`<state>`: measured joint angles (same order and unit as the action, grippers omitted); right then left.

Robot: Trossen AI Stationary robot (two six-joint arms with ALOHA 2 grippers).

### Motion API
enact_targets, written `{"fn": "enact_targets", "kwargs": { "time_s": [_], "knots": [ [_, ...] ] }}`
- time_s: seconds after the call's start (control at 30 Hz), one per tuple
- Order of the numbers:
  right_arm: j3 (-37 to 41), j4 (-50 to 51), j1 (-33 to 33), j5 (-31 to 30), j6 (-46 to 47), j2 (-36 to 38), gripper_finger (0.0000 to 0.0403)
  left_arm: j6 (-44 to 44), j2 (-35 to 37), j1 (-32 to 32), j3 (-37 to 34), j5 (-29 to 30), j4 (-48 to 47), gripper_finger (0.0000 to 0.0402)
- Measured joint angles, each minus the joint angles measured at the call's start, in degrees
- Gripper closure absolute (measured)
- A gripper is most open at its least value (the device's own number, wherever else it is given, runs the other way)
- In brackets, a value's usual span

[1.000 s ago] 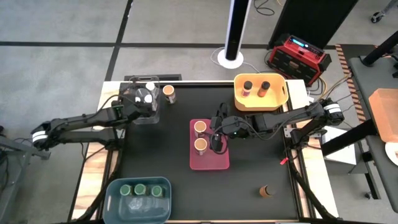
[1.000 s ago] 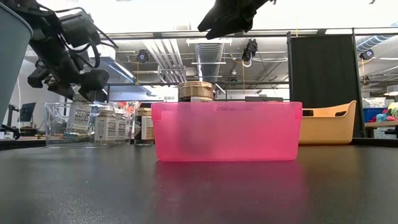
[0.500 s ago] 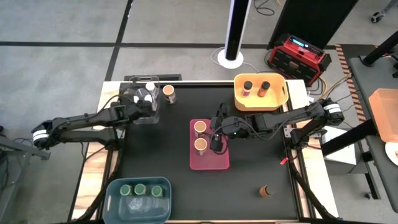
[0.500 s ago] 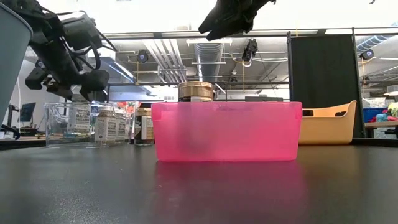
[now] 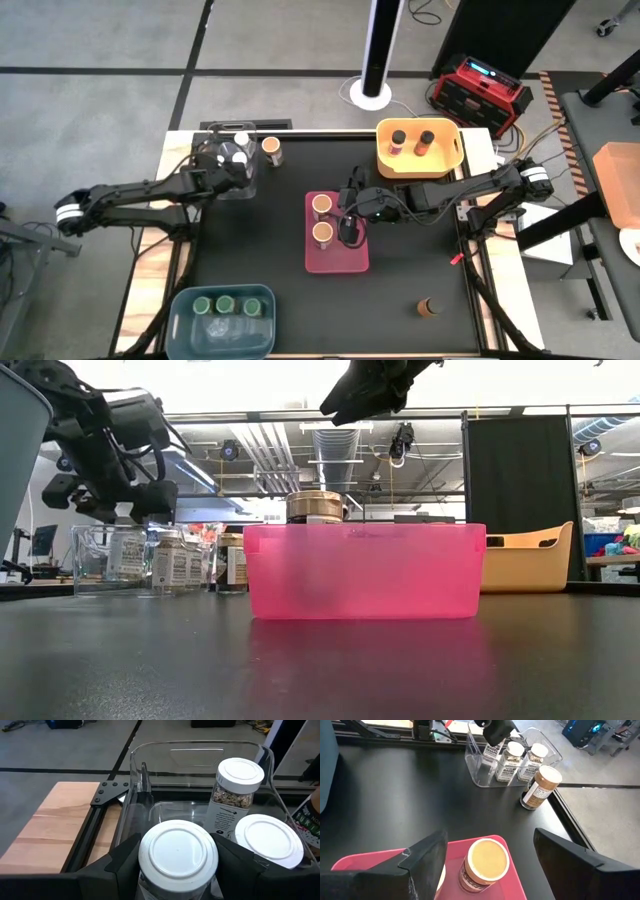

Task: Sort spices by type
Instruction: Put the white seasoning bottle into the transparent bin

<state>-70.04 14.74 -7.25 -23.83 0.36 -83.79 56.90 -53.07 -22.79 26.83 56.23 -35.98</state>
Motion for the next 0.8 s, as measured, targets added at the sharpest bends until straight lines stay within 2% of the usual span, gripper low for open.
{"fn": "enact_targets", "kwargs": {
  "time_s": [0.23,0.43,0.8],
  "knots": [
    [0.1,0.0,0.0,0.0,-0.5,0.0,0.0107,1.0,-2.6,0.0,0.0,0.1,0.0,0.0209],
    [0.3,0.0,0.0,0.0,-0.6,0.0,0.0101,2.4,-4.5,0.0,0.0,0.1,0.2,0.0192],
    [0.9,0.0,0.0,-0.1,-0.4,0.0,0.0107,2.5,-4.8,0.0,0.0,0.7,0.5,0.0181]
  ]
}}
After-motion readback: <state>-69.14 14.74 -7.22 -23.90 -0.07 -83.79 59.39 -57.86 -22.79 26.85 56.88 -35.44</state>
